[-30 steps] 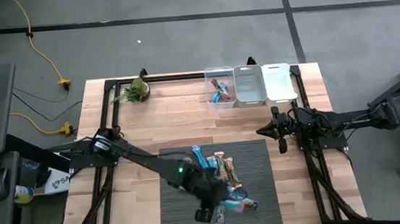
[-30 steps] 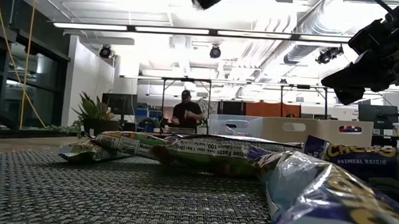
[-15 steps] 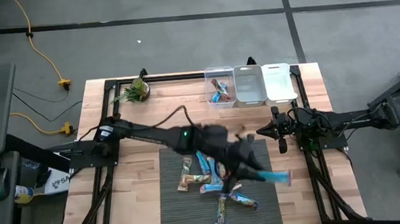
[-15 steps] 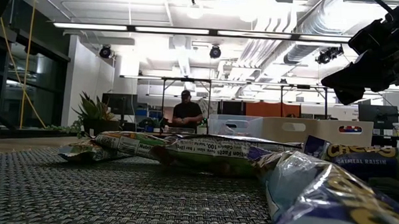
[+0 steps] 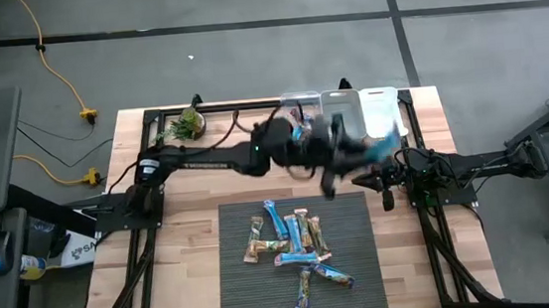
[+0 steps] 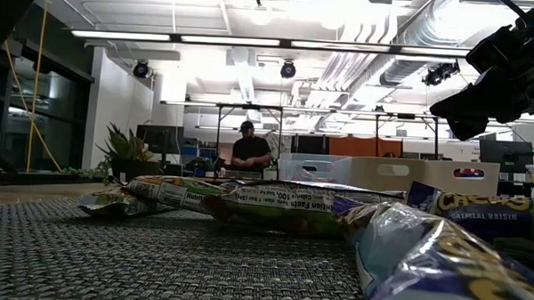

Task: Pick and place Granola Bars by type
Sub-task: Put the red granola bar into the transparent bin

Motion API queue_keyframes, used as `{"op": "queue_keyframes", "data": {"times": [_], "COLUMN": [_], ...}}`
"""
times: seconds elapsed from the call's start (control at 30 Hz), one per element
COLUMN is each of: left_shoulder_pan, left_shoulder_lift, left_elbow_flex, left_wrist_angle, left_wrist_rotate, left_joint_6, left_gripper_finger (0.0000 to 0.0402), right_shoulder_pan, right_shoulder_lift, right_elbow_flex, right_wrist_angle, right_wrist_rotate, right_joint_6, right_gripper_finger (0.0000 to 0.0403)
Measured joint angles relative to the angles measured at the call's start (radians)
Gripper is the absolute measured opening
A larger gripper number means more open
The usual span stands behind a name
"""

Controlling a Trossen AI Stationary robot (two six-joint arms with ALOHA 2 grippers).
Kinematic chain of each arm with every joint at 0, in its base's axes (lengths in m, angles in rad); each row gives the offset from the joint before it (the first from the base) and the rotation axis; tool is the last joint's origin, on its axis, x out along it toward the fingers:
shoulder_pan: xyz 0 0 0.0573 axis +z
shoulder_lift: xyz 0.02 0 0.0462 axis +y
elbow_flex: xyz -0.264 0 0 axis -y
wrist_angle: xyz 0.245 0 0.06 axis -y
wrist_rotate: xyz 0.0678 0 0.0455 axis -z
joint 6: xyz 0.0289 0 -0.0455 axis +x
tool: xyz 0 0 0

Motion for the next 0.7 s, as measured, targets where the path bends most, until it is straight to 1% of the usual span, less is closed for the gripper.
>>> {"op": "queue_keyframes", "data": {"times": [0.13, 0.2, 0.3, 0.4, 0.5, 0.6, 0.7], "left_shoulder_pan": [0.06, 0.088, 0.129, 0.18, 0.235, 0.287, 0.334], "left_shoulder_lift": [0.0, 0.0, 0.0, 0.0, 0.0, 0.012, 0.024], "left_elbow_flex": [0.0, 0.0, 0.0, 0.0, 0.0, -0.002, -0.005], "left_wrist_angle": [0.0, -0.025, -0.103, -0.219, -0.381, -0.556, -0.747], "left_wrist_rotate": [-0.165, -0.27, -0.459, -0.586, -0.634, -0.643, -0.628], "left_joint_6": [-0.015, -0.031, -0.105, -0.184, -0.287, -0.44, -0.566], "left_gripper_finger": [0.0099, 0.0099, 0.0099, 0.0099, 0.0099, 0.0099, 0.0099], "right_shoulder_pan": [0.0, 0.0, 0.0, 0.0, 0.0, 0.0, 0.0], "right_shoulder_lift": [0.0, 0.0, 0.0, 0.0, 0.0, 0.0, 0.0], "right_elbow_flex": [0.0, 0.0, 0.0, 0.0, 0.0, 0.0, 0.0], "right_wrist_angle": [0.0, 0.0, 0.0, 0.0, 0.0, 0.0, 0.0], "right_wrist_rotate": [0.0, 0.0, 0.0, 0.0, 0.0, 0.0, 0.0], "right_joint_6": [0.0, 0.0, 0.0, 0.0, 0.0, 0.0, 0.0], "right_gripper_finger": [0.0, 0.0, 0.0, 0.0, 0.0, 0.0, 0.0]}}
